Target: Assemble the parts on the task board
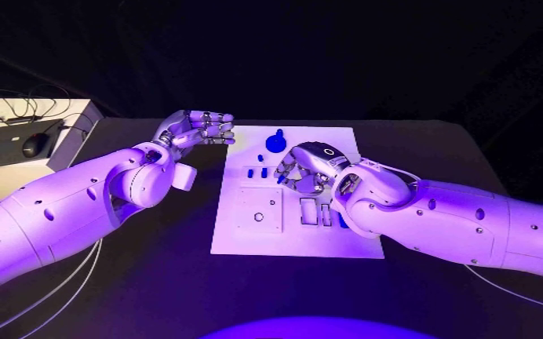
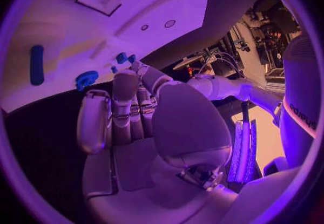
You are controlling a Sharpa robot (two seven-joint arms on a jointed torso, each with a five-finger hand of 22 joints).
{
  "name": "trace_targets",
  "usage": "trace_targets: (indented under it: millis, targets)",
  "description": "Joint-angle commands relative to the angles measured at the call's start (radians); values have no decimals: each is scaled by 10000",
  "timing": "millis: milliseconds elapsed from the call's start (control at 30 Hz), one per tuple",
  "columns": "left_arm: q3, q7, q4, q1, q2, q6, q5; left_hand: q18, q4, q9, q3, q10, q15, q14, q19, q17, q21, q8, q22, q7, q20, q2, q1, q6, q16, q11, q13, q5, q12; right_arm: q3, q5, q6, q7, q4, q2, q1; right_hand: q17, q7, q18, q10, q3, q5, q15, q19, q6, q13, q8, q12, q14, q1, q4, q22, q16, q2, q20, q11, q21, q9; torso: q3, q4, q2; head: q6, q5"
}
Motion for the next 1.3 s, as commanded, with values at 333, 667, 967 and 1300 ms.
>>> trace_targets:
  millis: [333, 667, 967, 1300]
  targets:
    - [9, 167, 62, -1, 15, 36, -90, -61, -42, 4, 1, -43, -4, 14, 21, 17, 42, 1, -12, 31, -24, -38, 20, 64, 9, 49, -10, 25, -28, -56, -988, 289, -353, -403, 582, -332, -60, 75, -68, 85, 46, 69, 16, 820, 8, 16, 33, 46, -80, -28, -26, 1086, 72, 59, -66, -23, -16, 12, -6, -6, -11, -136, 157]
    - [9, 152, 61, -1, 13, 29, -90, -62, -50, 2, 13, -45, -5, 19, 20, 17, 51, -5, -33, 45, -25, -53, 6, 51, 10, 51, -11, 24, -31, -99, -1074, 656, -312, -365, 632, -375, -60, 75, -68, 85, 46, 69, 16, 820, 8, 16, 33, 46, -80, -28, -26, 1086, 72, 59, -66, -23, -16, 12, -3, -8, -3, -231, 213]
    - [9, 152, 61, -1, 2, 34, -90, -62, -50, 2, 13, -45, -5, 19, 20, 17, 51, -5, -33, 45, -25, -53, 6, 51, 10, 51, -11, 24, -31, -130, -1145, 836, -315, -236, 564, -389, -96, 77, -64, 81, 46, 76, 19, 819, 5, 16, 34, 45, -79, -44, -44, 1080, 84, 66, -62, -21, -26, 11, 0, -10, -6, -269, 230]
    - [9, 146, 64, -1, -10, 38, -90, -62, -48, 3, 15, -60, 1, 10, 18, 13, 54, -1, -51, 44, -20, -56, -4, 52, 5, 57, -10, 26, -30, -149, -1162, 957, -316, -242, 553, -401, -96, 77, -64, 81, 46, 76, 19, 819, 5, 16, 34, 45, -79, -44, -44, 1080, 84, 66, -62, -21, -26, 11, -8, -8, -8, -293, 241]
